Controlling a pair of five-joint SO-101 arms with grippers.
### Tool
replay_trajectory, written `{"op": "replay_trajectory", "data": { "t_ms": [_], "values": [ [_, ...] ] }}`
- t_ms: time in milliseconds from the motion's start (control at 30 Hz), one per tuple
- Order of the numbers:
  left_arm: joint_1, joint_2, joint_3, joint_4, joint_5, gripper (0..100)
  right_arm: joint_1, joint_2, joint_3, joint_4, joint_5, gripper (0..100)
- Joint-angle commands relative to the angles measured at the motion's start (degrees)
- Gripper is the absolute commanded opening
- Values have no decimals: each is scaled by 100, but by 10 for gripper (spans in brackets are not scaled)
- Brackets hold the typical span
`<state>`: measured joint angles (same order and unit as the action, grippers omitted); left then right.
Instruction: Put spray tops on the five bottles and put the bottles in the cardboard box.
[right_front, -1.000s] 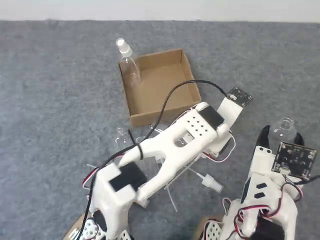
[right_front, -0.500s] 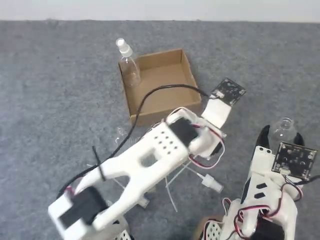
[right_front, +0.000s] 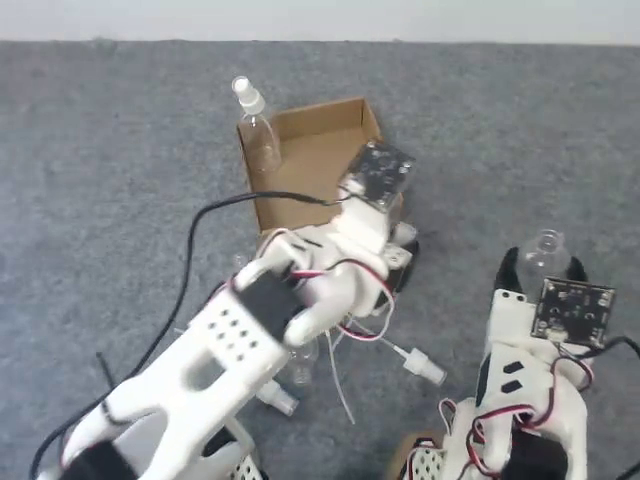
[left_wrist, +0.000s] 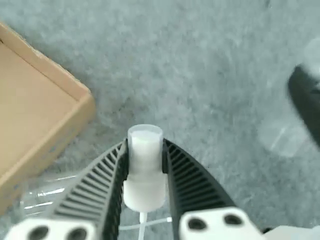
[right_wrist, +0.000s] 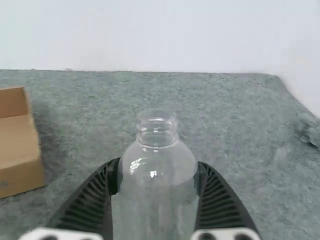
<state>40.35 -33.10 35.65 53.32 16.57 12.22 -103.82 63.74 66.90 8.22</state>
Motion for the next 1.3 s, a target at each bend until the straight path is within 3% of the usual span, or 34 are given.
{"op": "replay_trajectory", "data": {
  "t_ms": [0, 300, 767, 1267],
  "values": [
    [-79, -976, 171, -185, 18, 11, -426, -31, 79, -110, -53, 6],
    [-88, -2277, 1209, -941, 0, 12, -1349, -31, 246, -119, -53, 6],
    [-1204, -3719, 1596, -1090, 26, 12, -2633, -22, 290, -101, -35, 6],
    [-2382, -5855, 2440, -1125, 35, 12, -3204, -22, 1284, -1789, 0, 6]
  ]
}}
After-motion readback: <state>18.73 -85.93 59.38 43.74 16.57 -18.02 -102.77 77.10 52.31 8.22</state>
